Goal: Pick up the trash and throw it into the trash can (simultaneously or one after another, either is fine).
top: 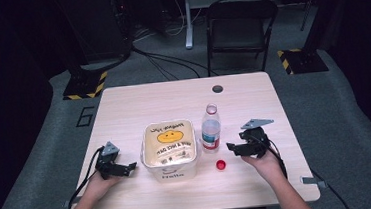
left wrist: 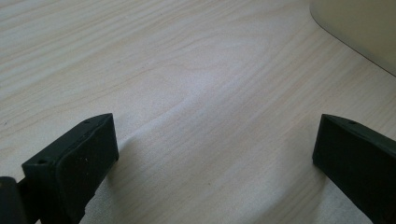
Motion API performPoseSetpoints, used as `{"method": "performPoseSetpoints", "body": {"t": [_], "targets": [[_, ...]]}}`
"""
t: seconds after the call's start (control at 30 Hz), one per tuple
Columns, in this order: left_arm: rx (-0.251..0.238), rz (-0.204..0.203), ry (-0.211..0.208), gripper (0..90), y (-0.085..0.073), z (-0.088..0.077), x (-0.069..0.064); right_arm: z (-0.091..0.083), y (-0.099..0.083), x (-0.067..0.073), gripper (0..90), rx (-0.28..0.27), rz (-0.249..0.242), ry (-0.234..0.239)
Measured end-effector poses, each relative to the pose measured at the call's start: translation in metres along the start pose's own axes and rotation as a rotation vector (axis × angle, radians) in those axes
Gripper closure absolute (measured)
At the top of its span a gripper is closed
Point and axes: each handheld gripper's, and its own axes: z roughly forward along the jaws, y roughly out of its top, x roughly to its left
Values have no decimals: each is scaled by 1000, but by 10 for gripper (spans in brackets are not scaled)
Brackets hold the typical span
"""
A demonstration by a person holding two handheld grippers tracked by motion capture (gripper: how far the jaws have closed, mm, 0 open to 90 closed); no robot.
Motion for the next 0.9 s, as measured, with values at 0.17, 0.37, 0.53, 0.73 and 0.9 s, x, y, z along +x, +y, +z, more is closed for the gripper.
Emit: {"method": "performPoseSetpoints", "body": {"t": [0.17, 0.37, 0.53, 0.73, 0.9], "targets": [[0, 0, 0, 0, 0, 0, 0, -1, 4, 1, 268, 0, -4, 10], [0, -1, 0, 0, 0, 0, 0, -5, 10, 1, 211, -16, 7, 15], [0, 0, 0, 0, 0, 0, 0, -7, 15, 3, 186, -26, -1, 13], [-1, -2, 0, 0, 0, 0, 0, -9, 22, 5, 168, -38, -10, 12], [0, 0, 0, 0, 0, 0, 0, -12, 28, 5, 147, -38, -11, 11]]}}
